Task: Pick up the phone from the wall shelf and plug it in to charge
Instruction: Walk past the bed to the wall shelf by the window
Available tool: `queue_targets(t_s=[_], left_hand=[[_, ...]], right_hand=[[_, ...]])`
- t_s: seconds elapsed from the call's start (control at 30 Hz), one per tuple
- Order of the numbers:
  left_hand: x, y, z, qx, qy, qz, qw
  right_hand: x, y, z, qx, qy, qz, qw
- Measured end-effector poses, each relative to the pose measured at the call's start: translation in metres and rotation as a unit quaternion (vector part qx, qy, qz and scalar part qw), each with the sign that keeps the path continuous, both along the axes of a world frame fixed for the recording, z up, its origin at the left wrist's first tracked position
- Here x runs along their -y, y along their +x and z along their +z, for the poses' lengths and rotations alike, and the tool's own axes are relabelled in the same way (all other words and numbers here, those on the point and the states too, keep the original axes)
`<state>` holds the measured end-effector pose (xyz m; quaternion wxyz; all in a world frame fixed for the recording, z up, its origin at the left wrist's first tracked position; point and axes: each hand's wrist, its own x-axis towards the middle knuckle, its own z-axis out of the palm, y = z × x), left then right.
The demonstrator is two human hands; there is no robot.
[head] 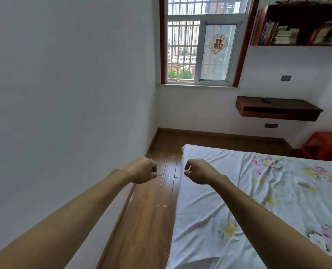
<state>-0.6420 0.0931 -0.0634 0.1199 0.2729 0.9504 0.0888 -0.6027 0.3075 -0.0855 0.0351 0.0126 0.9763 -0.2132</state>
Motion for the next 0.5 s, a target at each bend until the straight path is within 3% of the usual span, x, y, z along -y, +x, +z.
queue_targets(t_s=[0.23,0.5], left_hand=[[0.028,-0.135,0.004,0.003,-0.002,0.061,0.998],[0.030,-0.296,-0.038,0.014,-0.030,0.029,0.999]], right_hand=[[0.009,-0.151,-0.010,-0.008,0.003,0.012,1.000],[0.014,-0.305,-0.046,0.019,0.020,-0.020,0.999]])
